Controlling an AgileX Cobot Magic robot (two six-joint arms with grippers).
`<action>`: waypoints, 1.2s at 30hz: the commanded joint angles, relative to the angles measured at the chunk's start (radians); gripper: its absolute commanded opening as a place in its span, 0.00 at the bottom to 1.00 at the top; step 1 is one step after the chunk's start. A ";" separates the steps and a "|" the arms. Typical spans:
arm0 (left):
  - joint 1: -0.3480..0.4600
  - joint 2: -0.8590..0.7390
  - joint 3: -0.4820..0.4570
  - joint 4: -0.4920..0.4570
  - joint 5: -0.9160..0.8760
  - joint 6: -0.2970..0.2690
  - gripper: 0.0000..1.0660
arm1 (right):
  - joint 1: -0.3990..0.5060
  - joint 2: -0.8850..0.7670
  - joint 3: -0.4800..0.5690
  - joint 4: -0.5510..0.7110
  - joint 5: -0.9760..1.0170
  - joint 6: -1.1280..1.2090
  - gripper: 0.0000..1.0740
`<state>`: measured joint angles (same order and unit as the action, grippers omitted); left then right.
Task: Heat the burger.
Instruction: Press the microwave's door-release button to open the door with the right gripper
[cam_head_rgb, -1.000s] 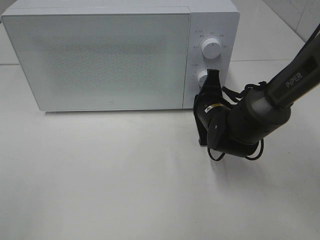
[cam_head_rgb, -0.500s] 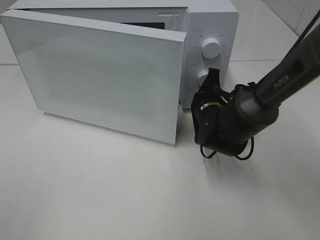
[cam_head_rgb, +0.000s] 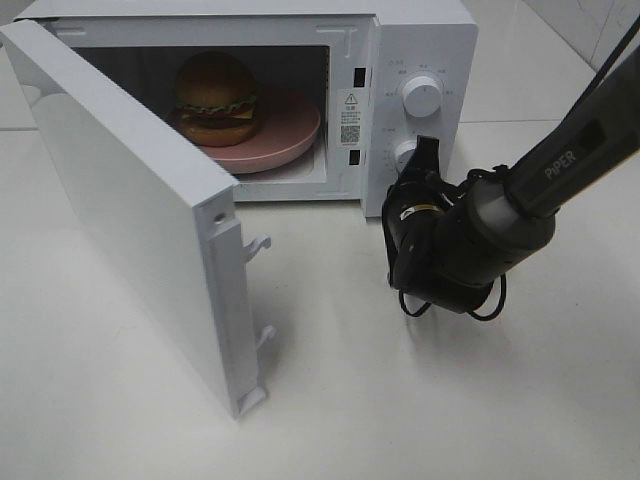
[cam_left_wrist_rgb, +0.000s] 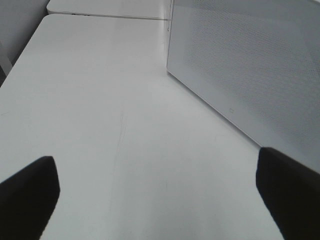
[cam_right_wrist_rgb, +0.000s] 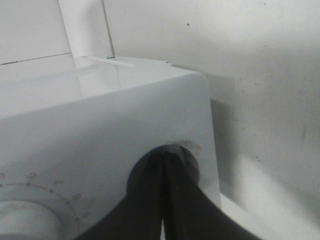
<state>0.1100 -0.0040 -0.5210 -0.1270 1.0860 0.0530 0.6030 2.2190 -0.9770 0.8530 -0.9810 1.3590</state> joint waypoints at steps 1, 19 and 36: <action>0.003 -0.018 0.004 0.001 -0.014 -0.005 0.94 | -0.043 -0.010 -0.075 -0.193 -0.259 0.013 0.00; 0.003 -0.018 0.004 0.001 -0.014 -0.005 0.94 | -0.041 -0.106 0.022 -0.170 -0.049 -0.058 0.00; 0.003 -0.018 0.004 0.001 -0.014 -0.005 0.94 | -0.041 -0.193 0.158 -0.254 0.097 -0.077 0.00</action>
<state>0.1100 -0.0040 -0.5210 -0.1270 1.0860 0.0530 0.5630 2.0580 -0.8340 0.6390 -0.8700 1.3060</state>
